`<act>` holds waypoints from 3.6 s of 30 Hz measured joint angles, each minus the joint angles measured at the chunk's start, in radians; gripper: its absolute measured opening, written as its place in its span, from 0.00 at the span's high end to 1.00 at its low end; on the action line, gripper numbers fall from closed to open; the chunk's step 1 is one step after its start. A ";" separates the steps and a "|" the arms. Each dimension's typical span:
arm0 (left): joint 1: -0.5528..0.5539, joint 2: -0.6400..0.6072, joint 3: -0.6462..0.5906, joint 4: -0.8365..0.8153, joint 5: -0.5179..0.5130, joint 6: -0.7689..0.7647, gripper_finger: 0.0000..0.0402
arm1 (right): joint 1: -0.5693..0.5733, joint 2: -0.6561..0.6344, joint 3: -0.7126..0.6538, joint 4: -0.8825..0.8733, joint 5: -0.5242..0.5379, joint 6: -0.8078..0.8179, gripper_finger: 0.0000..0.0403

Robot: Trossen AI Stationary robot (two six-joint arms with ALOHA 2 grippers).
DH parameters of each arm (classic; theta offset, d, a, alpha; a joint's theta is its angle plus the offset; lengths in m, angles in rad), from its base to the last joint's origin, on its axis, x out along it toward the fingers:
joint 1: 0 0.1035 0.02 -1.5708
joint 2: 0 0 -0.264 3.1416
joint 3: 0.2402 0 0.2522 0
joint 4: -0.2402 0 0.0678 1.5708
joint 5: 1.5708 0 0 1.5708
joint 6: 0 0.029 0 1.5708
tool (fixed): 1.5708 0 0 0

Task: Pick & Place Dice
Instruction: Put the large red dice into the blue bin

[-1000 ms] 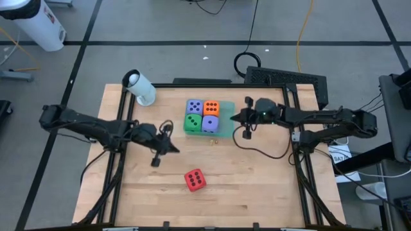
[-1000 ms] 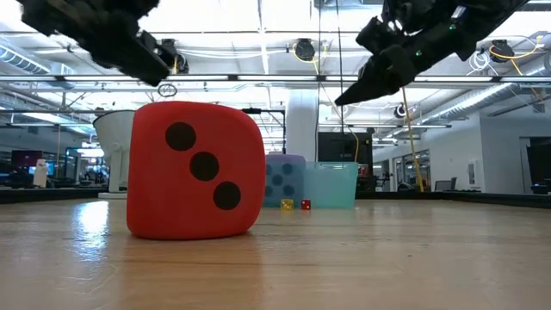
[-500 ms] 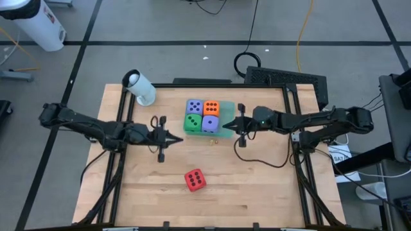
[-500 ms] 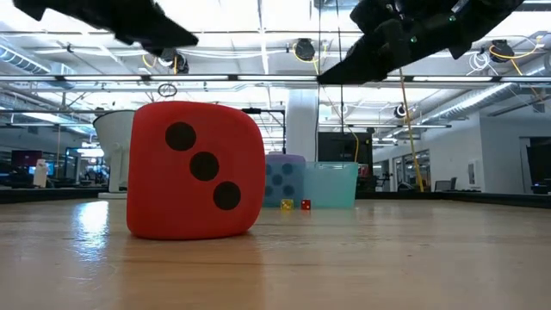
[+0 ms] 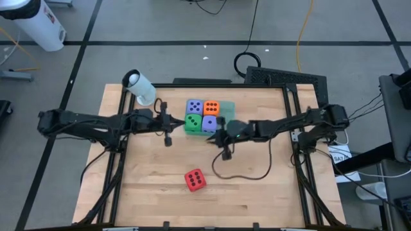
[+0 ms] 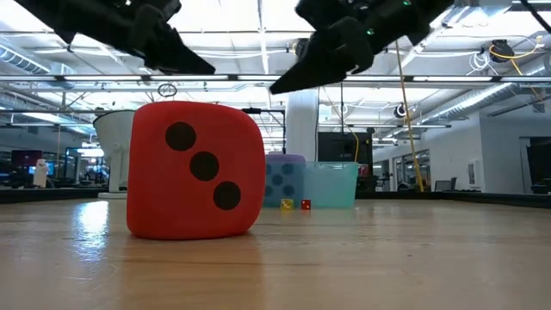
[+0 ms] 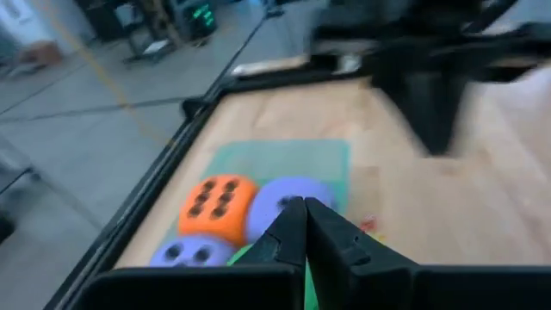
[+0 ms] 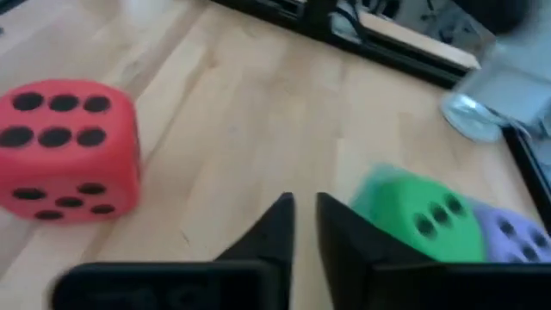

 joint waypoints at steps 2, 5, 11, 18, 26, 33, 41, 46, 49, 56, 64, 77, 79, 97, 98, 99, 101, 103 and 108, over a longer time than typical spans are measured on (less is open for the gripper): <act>0.023 -0.020 0.000 -0.039 -0.021 -0.003 0.97 | 0.025 0.049 0.040 0.009 -0.006 -0.021 0.80; 0.047 -0.057 0.000 -0.070 -0.021 -0.026 0.96 | 0.060 0.104 0.077 0.011 -0.039 -0.074 0.61; 0.049 -0.070 0.000 -0.129 0.000 -0.042 0.99 | 0.117 0.160 0.111 0.037 -0.057 -0.097 0.22; 0.046 -0.063 0.000 -0.127 0.003 -0.050 0.97 | 0.139 0.171 0.113 0.068 -0.117 -0.037 0.03; 0.046 -0.061 0.000 -0.129 0.002 -0.052 0.96 | 0.138 0.191 0.114 0.154 -0.308 0.069 0.01; 0.047 -0.061 -0.003 -0.126 0.002 -0.055 0.99 | 0.137 0.268 0.114 0.193 -0.290 0.115 0.01; 0.047 -0.061 -0.019 -0.125 -0.022 -0.056 0.95 | 0.156 0.289 0.113 0.271 -0.272 0.178 0.01; 0.047 -0.061 -0.019 -0.116 -0.025 -0.030 0.94 | 0.165 0.289 0.113 0.285 -0.219 0.178 0.01; 0.047 -0.061 -0.019 -0.118 -0.023 -0.042 0.94 | 0.161 0.291 0.113 0.295 -0.233 0.217 0.01; 0.047 -0.061 -0.019 -0.157 -0.017 -0.063 0.94 | 0.180 0.385 0.111 0.353 -0.229 0.210 0.01; 0.047 -0.061 -0.020 -0.160 -0.016 -0.063 0.94 | 0.179 0.392 0.112 0.334 -0.237 0.224 0.01; 0.047 -0.061 -0.020 -0.161 -0.017 -0.062 0.94 | 0.158 0.391 0.113 0.281 -0.240 0.293 0.01; 0.047 -0.061 -0.020 -0.166 -0.017 -0.064 0.94 | 0.158 0.391 0.113 0.285 -0.238 0.275 0.01; 0.047 -0.061 -0.020 -0.188 -0.017 -0.066 0.94 | 0.155 0.391 0.113 0.427 -0.320 0.278 0.02; 0.047 -0.061 -0.020 -0.192 -0.018 -0.070 0.94 | 0.153 0.391 0.113 0.434 -0.324 0.278 0.02; 0.047 -0.061 -0.020 -0.197 -0.017 -0.076 0.94 | 0.150 0.387 0.113 0.435 -0.328 0.278 0.02; 0.047 -0.061 -0.020 -0.209 -0.018 -0.084 0.94 | 0.142 0.379 0.113 0.432 -0.343 0.284 0.02; 0.047 -0.061 -0.020 -0.228 -0.019 -0.090 0.94 | 0.131 0.375 0.113 0.437 -0.352 0.302 0.02; 0.046 -0.071 -0.021 -0.237 -0.059 -0.107 0.94 | 0.103 0.305 0.113 0.365 -0.399 0.305 0.02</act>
